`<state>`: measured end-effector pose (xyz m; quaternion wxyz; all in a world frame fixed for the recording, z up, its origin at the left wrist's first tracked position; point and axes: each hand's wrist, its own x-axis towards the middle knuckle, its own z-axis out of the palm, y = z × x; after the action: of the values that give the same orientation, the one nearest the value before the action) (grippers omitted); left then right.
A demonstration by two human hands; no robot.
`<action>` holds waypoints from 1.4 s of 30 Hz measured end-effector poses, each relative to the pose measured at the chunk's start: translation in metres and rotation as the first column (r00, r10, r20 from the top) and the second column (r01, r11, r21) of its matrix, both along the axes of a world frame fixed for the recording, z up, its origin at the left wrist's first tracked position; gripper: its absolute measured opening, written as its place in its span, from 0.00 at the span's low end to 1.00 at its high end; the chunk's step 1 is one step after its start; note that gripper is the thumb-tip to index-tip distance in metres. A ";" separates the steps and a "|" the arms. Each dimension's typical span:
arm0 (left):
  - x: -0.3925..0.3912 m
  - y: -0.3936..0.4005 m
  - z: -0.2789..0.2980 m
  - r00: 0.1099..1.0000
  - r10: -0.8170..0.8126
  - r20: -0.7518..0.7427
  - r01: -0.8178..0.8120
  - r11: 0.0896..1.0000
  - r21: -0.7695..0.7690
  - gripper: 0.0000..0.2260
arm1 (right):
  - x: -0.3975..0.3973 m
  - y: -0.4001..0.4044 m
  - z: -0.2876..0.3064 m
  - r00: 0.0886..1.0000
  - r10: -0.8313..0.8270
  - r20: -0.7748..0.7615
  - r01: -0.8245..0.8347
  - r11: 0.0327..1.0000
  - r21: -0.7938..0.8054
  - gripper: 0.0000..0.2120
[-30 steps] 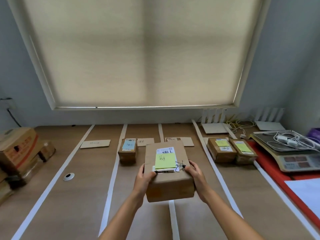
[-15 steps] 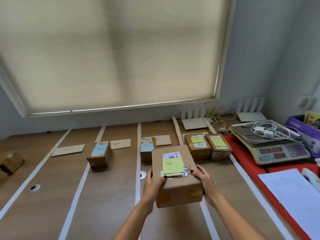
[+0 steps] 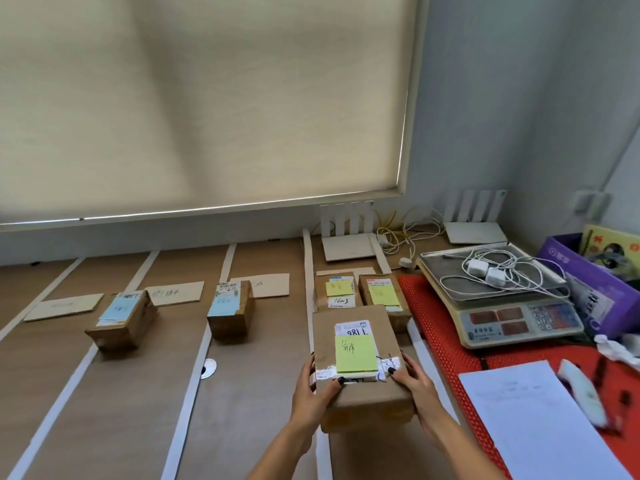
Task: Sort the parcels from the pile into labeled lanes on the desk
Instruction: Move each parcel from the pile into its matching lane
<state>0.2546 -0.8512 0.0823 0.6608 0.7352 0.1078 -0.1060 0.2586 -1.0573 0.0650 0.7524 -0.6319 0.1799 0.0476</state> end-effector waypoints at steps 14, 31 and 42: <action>0.060 -0.028 -0.045 0.993 0.002 -0.115 0.003 0.999 0.043 0.31 | 0.062 -0.031 -0.052 0.991 0.069 -0.115 -0.069 0.998 0.005 0.27; 0.074 -0.026 -0.063 0.986 0.061 -0.156 -0.042 0.992 0.118 0.31 | 0.077 -0.023 -0.062 0.988 0.088 -0.131 -0.113 0.974 -0.195 0.29; 0.039 0.017 -0.011 0.992 0.111 -0.065 -0.105 0.991 0.087 0.26 | 0.049 0.025 0.000 0.998 0.045 0.042 -0.024 0.914 -0.404 0.29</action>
<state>0.2937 -0.8342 0.0708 0.6303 0.7509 0.1747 -0.0911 0.3078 -1.0325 0.0648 0.6093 -0.7775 0.1558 0.0069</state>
